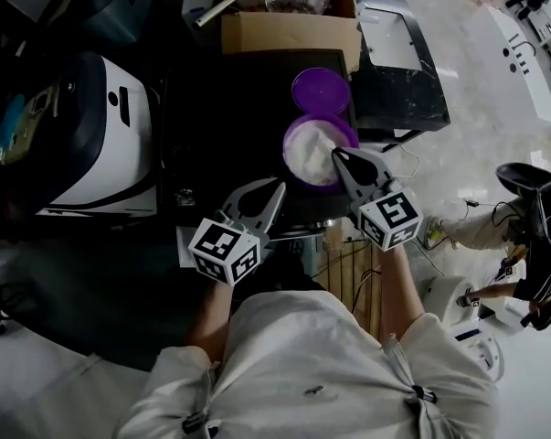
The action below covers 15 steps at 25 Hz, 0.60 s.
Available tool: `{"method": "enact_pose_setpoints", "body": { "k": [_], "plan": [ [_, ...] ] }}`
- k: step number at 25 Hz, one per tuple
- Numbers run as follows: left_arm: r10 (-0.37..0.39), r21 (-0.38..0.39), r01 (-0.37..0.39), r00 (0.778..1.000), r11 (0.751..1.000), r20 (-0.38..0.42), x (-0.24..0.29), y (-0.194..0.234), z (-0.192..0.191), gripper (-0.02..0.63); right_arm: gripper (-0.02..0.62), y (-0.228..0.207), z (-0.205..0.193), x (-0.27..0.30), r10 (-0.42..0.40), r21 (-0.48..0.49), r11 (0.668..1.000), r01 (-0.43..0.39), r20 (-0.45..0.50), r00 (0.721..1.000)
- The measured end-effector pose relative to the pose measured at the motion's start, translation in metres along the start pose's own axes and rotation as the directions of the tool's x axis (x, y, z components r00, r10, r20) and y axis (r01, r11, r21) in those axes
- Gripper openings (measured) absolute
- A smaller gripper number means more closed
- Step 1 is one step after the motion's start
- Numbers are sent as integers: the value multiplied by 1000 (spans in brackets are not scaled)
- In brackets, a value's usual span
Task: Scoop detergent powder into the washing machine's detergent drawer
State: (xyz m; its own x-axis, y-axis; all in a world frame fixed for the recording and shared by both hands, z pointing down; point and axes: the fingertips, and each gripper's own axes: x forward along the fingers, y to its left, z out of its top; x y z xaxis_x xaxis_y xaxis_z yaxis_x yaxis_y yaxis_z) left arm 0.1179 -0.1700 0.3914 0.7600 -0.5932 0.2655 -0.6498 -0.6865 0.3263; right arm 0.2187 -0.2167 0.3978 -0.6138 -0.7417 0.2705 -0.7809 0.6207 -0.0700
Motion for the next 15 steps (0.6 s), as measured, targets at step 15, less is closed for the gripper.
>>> {"method": "enact_pose_setpoints", "body": {
  "k": [15],
  "plan": [
    [-1,-14,1,1000,1000,-21,17,3,-10,20,17,-16,-12,28,-29,-197,980,2,-136,990]
  ]
}}
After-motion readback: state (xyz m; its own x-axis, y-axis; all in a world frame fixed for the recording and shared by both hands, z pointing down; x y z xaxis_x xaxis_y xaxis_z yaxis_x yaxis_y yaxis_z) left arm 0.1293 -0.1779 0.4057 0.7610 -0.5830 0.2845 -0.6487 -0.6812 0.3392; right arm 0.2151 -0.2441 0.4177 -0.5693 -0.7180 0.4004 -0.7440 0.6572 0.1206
